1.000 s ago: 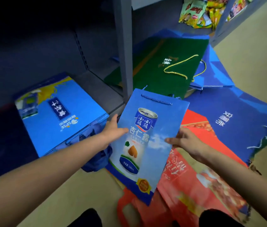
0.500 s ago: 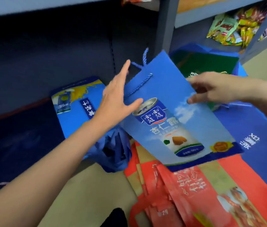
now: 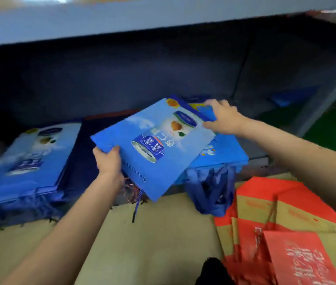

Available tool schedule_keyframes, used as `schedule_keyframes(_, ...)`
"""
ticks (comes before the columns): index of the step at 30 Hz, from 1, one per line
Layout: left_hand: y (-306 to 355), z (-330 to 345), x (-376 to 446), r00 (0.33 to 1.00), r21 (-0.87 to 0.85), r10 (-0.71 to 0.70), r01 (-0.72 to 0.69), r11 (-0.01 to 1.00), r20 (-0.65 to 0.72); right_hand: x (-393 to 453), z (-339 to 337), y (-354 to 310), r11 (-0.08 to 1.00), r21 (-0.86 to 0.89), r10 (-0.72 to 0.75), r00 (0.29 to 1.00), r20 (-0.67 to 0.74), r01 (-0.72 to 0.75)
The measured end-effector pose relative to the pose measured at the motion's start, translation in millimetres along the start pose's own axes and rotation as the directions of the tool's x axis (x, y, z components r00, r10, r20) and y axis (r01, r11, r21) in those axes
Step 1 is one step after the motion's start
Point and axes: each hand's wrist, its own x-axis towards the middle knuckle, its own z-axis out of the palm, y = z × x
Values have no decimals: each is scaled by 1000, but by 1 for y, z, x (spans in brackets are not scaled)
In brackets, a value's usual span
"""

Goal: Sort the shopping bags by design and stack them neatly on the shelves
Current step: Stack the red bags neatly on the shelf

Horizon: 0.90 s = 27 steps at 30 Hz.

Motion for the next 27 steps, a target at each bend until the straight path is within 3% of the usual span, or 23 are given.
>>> schedule_keyframes(2, -3, -30, 17, 990, 8, -121, 122, 992, -78, -1, 27, -16, 968, 221, 90, 985, 145, -121)
schedule_keyframes(5, -2, -58, 28, 962, 76, -264, 270, 960, -74, -8, 68, -41, 772, 563, 160, 947, 279, -296)
schedule_keyframes(7, 7, -74, 22, 941, 232, -337, 327, 916, 6, -11, 94, -60, 725, 608, 181, 941, 284, -323)
schedule_keyframes(9, 18, -96, 21, 954, 492, -295, 237, 838, 43, -14, 116, -82, 755, 577, 191, 946, 261, -312)
schedule_keyframes(10, 22, -107, 24, 980, 696, -189, 94, 712, 61, -16, 124, -93, 780, 543, 199, 947, 253, -310)
schedule_keyframes(11, 27, -119, 29, 994, 878, -48, -62, 474, 96, -16, 133, -105, 811, 502, 199, 948, 247, -301)
schedule_keyframes(12, 31, -125, 35, 980, 962, 101, -188, 197, 171, -16, 139, -114, 835, 460, 210, 947, 243, -303)
schedule_keyframes(13, 35, -126, 40, 939, 957, 202, -289, 17, 280, -15, 144, -120, 846, 431, 231, 944, 237, -315)
schedule_keyframes(14, 37, -124, 49, 891, 919, 226, -386, -77, 393, -15, 148, -126, 849, 418, 249, 942, 224, -324)
schedule_keyframes(15, 38, -118, 56, 860, 873, 154, -472, -121, 486, -15, 149, -130, 846, 423, 257, 944, 206, -323)
schedule_keyframes(16, 36, -112, 64, 848, 843, 9, -526, -116, 530, -17, 150, -132, 841, 440, 259, 948, 185, -316)
schedule_keyframes(18, 27, -100, 77, 823, 857, -315, -512, -53, 472, -19, 150, -128, 833, 479, 244, 961, 130, -277)
schedule_keyframes(20, 19, -98, 86, 791, 889, -459, -458, -7, 404, -23, 146, -124, 798, 559, 225, 972, 70, -225)
schedule_keyframes(22, 15, -103, 90, 801, 895, -418, -440, 76, 429, -26, 145, -122, 737, 653, 231, 973, 0, -175)
schedule_keyframes(25, 21, -111, 91, 835, 827, -295, -288, 483, 464, -25, 138, -130, 619, 785, 197, 974, -114, -33)
schedule_keyframes(27, 28, -113, 87, 860, 731, -210, -239, 639, 465, -20, 119, -139, 521, 846, 155, 962, -223, 113)
